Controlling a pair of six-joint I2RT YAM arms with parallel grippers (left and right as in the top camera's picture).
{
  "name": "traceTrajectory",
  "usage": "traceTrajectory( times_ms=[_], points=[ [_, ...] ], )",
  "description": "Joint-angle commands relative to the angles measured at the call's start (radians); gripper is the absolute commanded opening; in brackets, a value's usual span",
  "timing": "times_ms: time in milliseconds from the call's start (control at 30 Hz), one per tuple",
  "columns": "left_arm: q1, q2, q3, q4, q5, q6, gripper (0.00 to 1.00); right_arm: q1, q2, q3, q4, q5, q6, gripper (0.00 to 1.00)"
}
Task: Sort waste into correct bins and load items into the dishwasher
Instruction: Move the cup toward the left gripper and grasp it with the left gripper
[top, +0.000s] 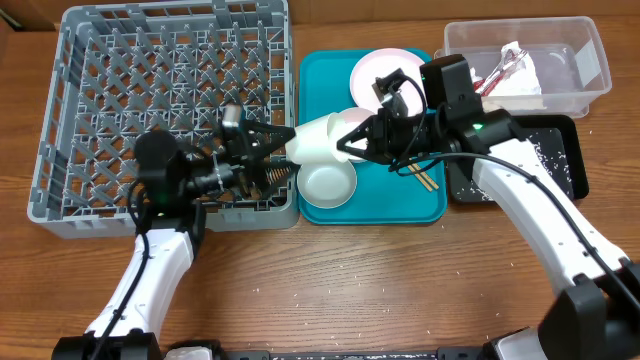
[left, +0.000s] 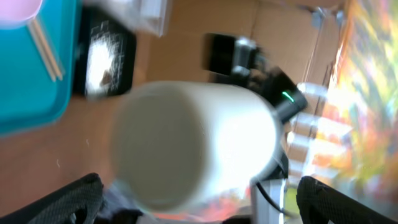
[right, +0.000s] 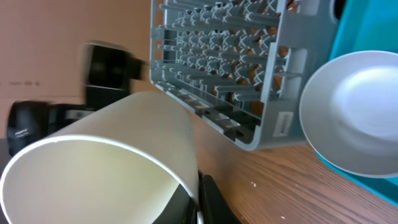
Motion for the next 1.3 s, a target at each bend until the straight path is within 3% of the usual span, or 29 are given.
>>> traceTrajectory(
  times_ms=[0,467,1133,1267],
  points=[
    [0.034,0.003,0.014,0.156,0.077,0.056,1.0,0.01,0.035,-0.001,0.054,-0.121,0.006,0.04],
    [0.034,0.003,0.014,0.205,0.183,0.053,1.0,-0.015,0.072,0.0,0.346,-0.289,0.118,0.04],
    [0.036,0.003,0.014,0.205,0.166,-0.005,1.0,0.089,0.144,-0.001,0.245,-0.224,0.054,0.04],
    [0.036,0.003,0.014,0.205,0.163,-0.008,0.93,0.088,0.144,-0.001,0.252,-0.224,0.058,0.04]
  ],
)
